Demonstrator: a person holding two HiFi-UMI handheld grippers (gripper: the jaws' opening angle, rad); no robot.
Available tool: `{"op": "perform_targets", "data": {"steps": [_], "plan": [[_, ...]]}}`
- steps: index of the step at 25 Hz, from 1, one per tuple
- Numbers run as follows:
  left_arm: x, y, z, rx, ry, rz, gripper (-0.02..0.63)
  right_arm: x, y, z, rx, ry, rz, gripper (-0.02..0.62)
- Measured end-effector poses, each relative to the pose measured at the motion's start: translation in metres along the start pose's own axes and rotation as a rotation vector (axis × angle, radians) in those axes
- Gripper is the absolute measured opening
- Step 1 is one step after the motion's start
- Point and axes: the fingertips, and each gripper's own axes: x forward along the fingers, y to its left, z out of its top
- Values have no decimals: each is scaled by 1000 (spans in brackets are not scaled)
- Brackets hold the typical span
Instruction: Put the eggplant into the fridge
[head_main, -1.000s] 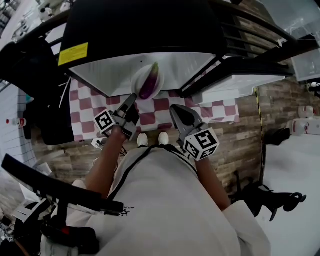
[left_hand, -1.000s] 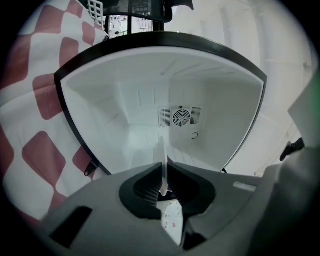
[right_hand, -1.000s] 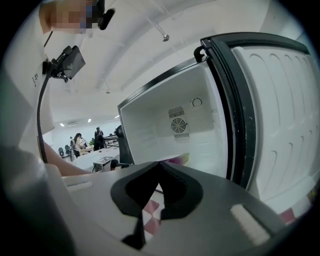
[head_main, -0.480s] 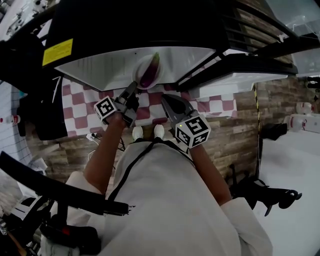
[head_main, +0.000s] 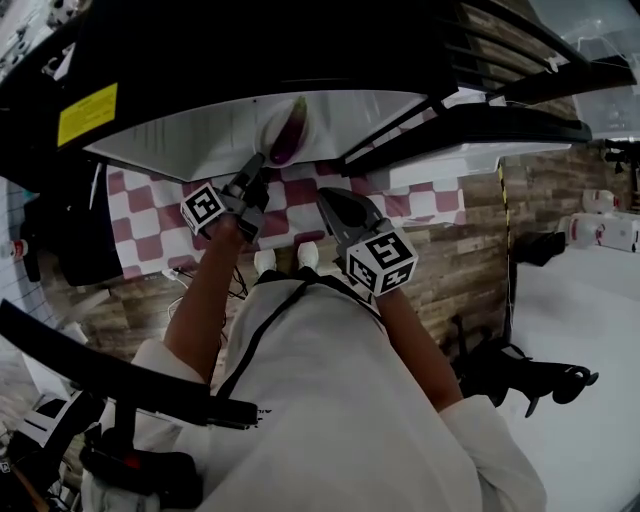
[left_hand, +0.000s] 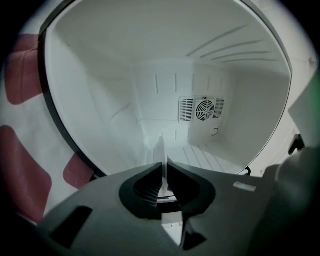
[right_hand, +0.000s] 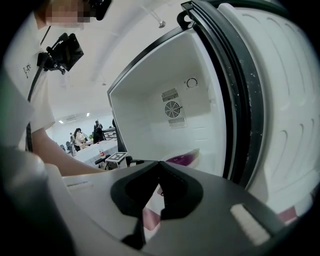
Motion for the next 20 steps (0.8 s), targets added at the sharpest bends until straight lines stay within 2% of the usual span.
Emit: {"op": "perform_targets", "data": {"steps": [12,15,20], "plan": [[26,24,-1,16,48,32,37,-7,-10,-7,28,18,-52,6],[28,39,3,36,45,81,37,-9,-13,-7,34,21,-60,6],[39,47,4,43,51,102,37,-11,-17,-8,40,22,-67,6]]}}
